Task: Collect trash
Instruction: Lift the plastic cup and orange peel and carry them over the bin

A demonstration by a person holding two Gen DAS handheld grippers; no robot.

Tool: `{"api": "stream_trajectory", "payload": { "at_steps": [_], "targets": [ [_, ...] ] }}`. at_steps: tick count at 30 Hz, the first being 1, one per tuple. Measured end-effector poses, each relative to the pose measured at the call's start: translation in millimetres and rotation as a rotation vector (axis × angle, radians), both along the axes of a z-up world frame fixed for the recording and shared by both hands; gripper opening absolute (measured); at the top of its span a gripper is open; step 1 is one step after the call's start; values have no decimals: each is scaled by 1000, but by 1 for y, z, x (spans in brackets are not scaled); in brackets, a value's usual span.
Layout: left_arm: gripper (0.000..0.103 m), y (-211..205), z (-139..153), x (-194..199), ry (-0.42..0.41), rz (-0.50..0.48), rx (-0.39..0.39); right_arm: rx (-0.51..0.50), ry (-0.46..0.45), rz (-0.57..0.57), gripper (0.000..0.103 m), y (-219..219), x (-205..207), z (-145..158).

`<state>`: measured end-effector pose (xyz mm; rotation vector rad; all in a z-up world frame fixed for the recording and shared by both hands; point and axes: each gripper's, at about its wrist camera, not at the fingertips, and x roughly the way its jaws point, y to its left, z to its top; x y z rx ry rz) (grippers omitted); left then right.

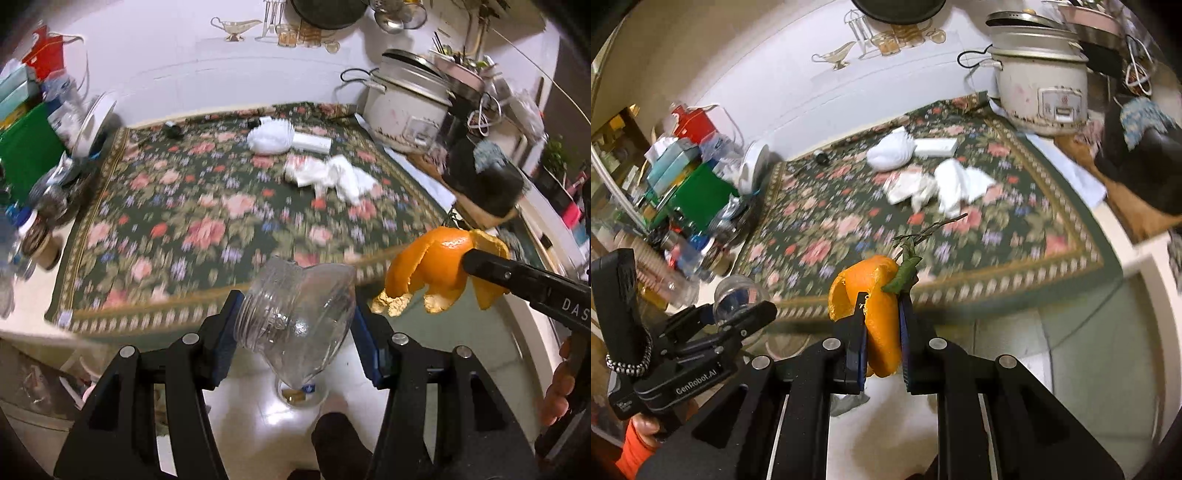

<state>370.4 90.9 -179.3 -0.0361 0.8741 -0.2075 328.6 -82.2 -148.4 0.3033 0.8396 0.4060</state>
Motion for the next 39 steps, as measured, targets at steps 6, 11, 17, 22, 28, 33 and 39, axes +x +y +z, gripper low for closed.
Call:
{"api": "stream_trajectory", "payload": {
  "at_steps": [6, 11, 17, 22, 28, 33, 39],
  "targets": [
    [55, 6, -18, -36, 57, -15, -10, -10, 57, 0, 13, 10, -40, -16],
    [55, 2, -38, -50, 100, -14, -24, -30, 119, 15, 13, 12, -58, -38],
    [55, -9, -81, -47, 172, -2, -44, -28, 202, 24, 13, 6, -63, -87],
    [55, -18, -140, -36, 210, 25, -13, -56, 272, 16, 13, -3, -51, -148],
    [55, -12, -226, -28, 268, 113, -41, -89, 339, 32, 13, -10, -24, -241],
    [55, 2, -310, -28, 326, 201, -53, -120, 372, 70, 13, -1, -2, -316],
    [55, 11, -386, -30, 379, 259, -64, -125, 388, 119, 13, 22, 20, -400]
  ]
}}
